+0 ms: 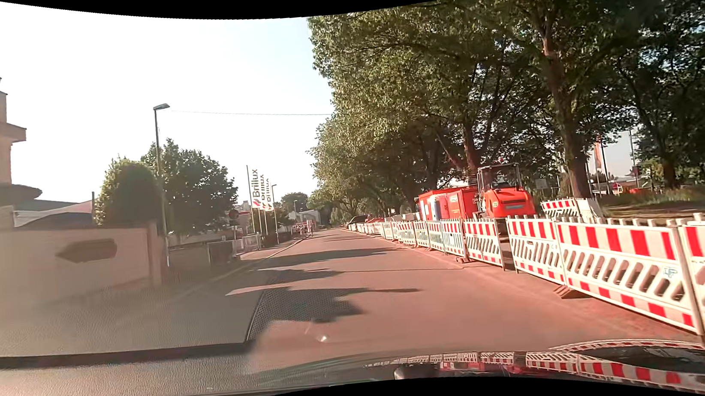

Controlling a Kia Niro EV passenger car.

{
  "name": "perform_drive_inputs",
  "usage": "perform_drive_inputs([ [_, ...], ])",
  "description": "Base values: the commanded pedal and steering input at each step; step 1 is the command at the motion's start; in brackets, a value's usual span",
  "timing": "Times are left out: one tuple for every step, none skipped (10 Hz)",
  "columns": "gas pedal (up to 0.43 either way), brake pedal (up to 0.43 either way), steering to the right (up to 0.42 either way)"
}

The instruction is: Follow the waypoints while adhering to traffic rules and regulations

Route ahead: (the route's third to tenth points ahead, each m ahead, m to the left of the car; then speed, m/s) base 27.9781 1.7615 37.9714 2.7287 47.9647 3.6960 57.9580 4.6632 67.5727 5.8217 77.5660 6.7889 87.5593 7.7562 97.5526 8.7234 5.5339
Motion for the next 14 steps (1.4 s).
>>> perform_drive_inputs([
  [0.130,0.000,-0.002],
  [0.130,0.000,-0.002],
  [0.130,0.000,-0.003],
  [0.130,0.000,-0.004],
  [0.130,0.000,-0.006],
  [0.130,0.000,-0.009],
  [0.130,0.000,-0.009],
  [0.130,0.000,-0.010],
  [0.130,0.000,-0.011],
  [0.130,0.000,-0.012],
  [0.130,0.000,-0.012],
  [0.130,0.000,-0.012],
  [0.130,0.000,-0.012],
  [0.130,0.000,-0.012],
])
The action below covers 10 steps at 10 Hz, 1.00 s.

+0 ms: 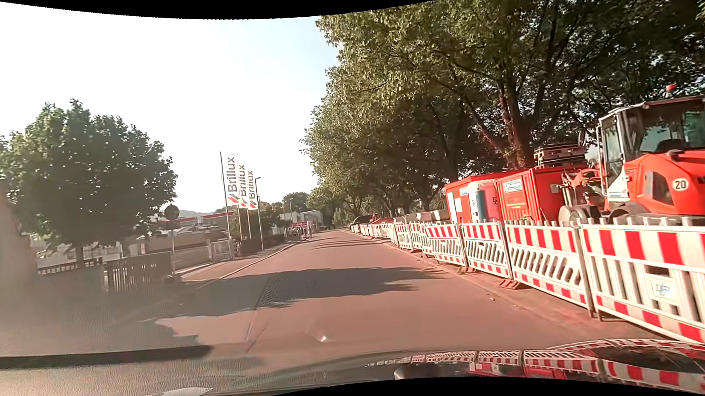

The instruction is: Follow the waypoints while adhering to traffic rules and regulations

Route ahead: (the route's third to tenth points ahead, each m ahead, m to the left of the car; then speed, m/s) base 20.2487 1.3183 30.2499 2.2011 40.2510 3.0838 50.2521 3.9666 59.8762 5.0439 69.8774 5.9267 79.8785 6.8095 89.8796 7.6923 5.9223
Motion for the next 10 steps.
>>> perform_drive_inputs([
  [0.130,0.000,-0.013],
  [0.130,0.000,-0.015],
  [0.130,0.000,-0.016],
  [0.130,0.000,-0.016],
  [0.130,0.000,-0.018],
  [0.130,0.000,-0.022],
  [0.130,0.000,-0.026],
  [0.130,0.000,-0.031],
  [0.130,0.000,-0.035],
  [0.130,0.000,-0.036],
])
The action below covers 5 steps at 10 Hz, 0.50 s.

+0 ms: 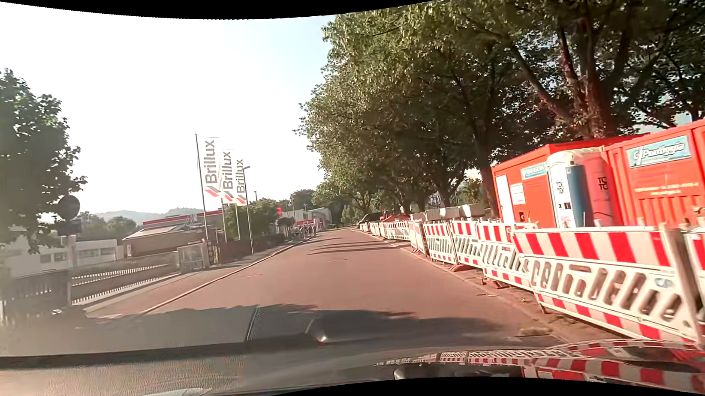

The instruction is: Follow the waypoints while adhering to traffic rules and regulations

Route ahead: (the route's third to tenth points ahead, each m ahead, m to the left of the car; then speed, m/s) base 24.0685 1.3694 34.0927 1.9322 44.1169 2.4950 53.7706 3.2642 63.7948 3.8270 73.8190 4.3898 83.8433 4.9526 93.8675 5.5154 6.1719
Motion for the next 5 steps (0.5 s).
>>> perform_drive_inputs([
  [0.130,0.000,-0.036],
  [0.130,0.000,-0.034],
  [0.130,0.000,-0.032],
  [0.130,0.000,-0.029],
  [0.130,0.000,-0.026],
])
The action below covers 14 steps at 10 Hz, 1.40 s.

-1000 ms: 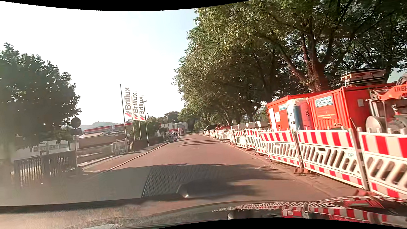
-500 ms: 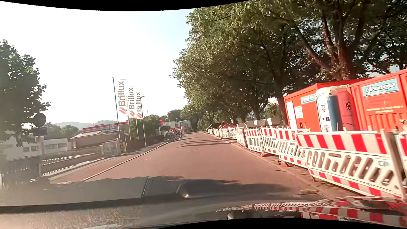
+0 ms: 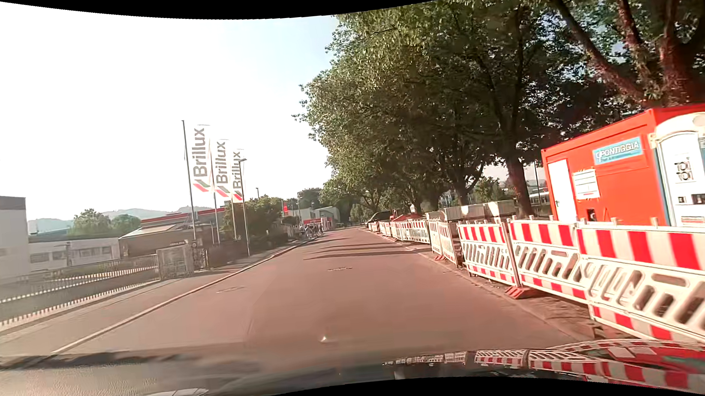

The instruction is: Follow the waypoints while adhering to traffic rules and regulations

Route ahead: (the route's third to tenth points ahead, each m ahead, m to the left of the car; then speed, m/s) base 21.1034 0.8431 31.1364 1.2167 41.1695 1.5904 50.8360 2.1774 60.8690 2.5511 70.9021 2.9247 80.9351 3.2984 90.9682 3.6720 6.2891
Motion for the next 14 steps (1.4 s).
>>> perform_drive_inputs([
  [0.130,0.000,-0.021],
  [0.130,0.000,-0.018],
  [0.130,0.000,-0.015],
  [0.130,0.000,-0.014],
  [0.130,0.000,-0.013],
  [0.130,0.000,-0.013],
  [0.130,0.000,-0.012],
  [0.130,0.000,-0.010],
  [0.130,0.000,-0.009],
  [0.130,0.000,-0.009],
  [0.130,0.000,-0.009],
  [0.130,0.000,-0.009],
  [0.130,0.000,-0.009],
  [0.130,0.000,-0.009],
])
